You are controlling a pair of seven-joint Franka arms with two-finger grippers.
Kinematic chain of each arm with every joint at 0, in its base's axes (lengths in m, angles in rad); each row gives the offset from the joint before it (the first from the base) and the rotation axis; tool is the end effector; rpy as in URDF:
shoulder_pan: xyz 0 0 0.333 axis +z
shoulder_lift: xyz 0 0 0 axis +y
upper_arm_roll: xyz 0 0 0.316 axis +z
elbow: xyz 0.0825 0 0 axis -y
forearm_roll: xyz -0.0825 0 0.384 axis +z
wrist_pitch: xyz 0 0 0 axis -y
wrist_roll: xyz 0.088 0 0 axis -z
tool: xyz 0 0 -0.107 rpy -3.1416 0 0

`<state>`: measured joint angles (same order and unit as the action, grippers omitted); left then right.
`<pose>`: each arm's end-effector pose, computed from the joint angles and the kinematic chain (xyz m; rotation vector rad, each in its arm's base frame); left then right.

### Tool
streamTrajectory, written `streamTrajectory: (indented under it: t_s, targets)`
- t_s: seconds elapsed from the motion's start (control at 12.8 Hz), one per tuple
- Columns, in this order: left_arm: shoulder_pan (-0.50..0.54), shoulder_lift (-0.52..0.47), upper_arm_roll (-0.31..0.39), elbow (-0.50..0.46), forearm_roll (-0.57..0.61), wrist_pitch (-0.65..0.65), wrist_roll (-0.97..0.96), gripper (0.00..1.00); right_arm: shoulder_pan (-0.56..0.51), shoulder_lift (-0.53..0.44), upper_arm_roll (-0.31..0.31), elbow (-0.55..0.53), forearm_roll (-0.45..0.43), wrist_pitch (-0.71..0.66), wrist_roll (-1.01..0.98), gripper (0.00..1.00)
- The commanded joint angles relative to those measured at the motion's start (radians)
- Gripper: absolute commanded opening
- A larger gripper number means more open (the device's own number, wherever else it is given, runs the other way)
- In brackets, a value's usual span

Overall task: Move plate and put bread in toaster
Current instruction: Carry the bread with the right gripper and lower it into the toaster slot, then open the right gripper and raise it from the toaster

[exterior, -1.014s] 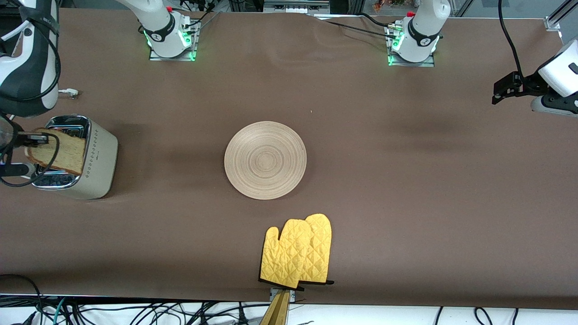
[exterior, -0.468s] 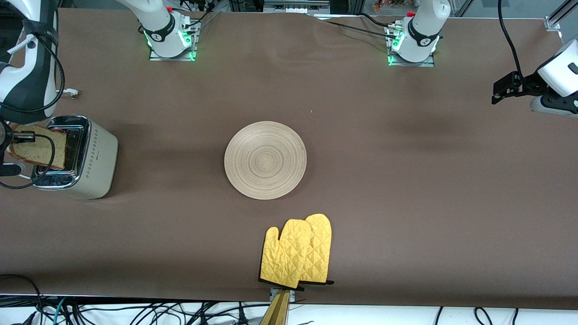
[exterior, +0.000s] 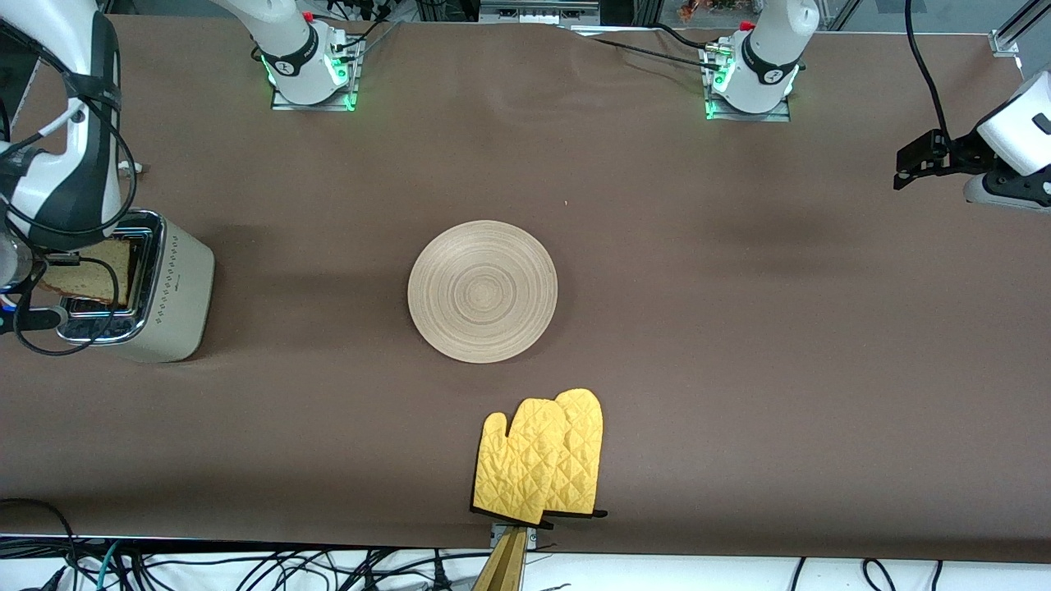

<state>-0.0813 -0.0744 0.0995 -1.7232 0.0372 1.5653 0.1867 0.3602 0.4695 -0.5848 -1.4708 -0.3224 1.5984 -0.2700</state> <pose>0.5267 0.0154 0.5925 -3.1063 0.2654 0.1349 0.6371 -0.1180 0.4406 2.5917 0.1505 -0.5316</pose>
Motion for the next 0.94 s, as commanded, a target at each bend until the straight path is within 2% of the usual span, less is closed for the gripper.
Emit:
streamTrajectory:
  t_s: [0.0,0.16,0.23,0.31,0.39,0.47,0.55,0.86]
  targets:
    - [0.0,0.01,-0.006,0.039,-0.017,-0.025,0.003,1.0,-0.001,0.007,0.0,-0.006,-0.012,0.003,0.005,0.0]
    - [0.0,0.01,-0.006,0.039,-0.017,-0.027,0.003,1.0,0.003,0.032,0.002,-0.003,-0.009,0.015,0.035,0.0]
    - [0.0,0.012,-0.006,0.04,-0.017,-0.025,0.005,1.0,0.006,0.032,0.003,-0.003,-0.006,0.015,0.052,0.14]
    - [-0.002,0.01,-0.006,0.039,-0.017,-0.025,0.007,1.0,0.006,0.034,0.008,-0.002,-0.003,0.017,0.078,0.57]
    - [-0.002,0.012,-0.006,0.039,-0.017,-0.025,0.007,1.0,0.008,0.031,0.01,0.001,0.002,0.021,0.107,0.95]
    - [-0.002,0.01,-0.006,0.039,-0.017,-0.025,0.008,1.0,0.013,0.029,0.011,0.004,0.018,0.023,0.117,0.99]
    - [-0.003,0.012,-0.006,0.04,-0.017,-0.024,0.013,1.0,0.023,0.021,0.011,0.016,0.046,0.015,0.115,1.0]
    - [-0.006,0.012,-0.006,0.042,-0.017,-0.024,0.014,1.0,0.037,-0.044,0.011,0.044,0.276,-0.008,0.1,1.0]
